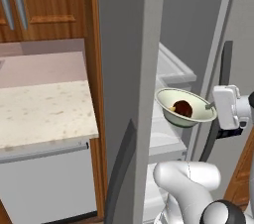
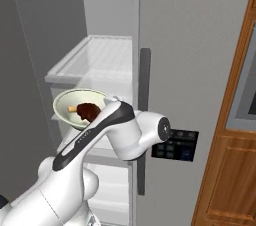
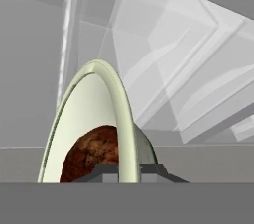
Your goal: Place one of the steaks on the plate and the other in the bowl. Then place the bowl in the fridge.
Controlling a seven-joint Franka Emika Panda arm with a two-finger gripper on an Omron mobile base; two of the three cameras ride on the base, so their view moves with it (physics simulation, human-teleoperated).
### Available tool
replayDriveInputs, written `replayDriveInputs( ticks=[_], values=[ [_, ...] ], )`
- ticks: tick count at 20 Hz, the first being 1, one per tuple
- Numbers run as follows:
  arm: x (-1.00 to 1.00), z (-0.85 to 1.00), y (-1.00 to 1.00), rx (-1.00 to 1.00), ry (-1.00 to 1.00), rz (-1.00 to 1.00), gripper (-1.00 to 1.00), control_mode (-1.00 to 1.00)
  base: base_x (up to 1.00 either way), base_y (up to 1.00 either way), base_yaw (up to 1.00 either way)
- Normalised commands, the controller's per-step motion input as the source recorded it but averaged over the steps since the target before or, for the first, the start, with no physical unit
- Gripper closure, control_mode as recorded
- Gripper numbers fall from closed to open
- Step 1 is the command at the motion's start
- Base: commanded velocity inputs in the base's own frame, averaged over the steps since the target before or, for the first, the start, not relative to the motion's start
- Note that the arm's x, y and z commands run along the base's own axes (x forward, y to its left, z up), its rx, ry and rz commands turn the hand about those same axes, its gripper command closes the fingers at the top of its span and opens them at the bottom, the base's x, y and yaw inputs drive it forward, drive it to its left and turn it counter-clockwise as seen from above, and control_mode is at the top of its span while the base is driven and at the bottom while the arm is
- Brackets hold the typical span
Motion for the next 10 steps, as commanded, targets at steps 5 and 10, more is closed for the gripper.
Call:
replayDriveInputs(
  ticks=[5, 10],
  values=[
    [0.00, 0.00, 0.00, 0.00, 0.00, 0.00, 1.00, 1.00, 0.06, 0.05, 0.00],
    [0.00, 0.00, 0.13, 0.00, 0.00, -0.01, 1.00, -1.00, 0.02, 0.07, -0.01]
  ],
)
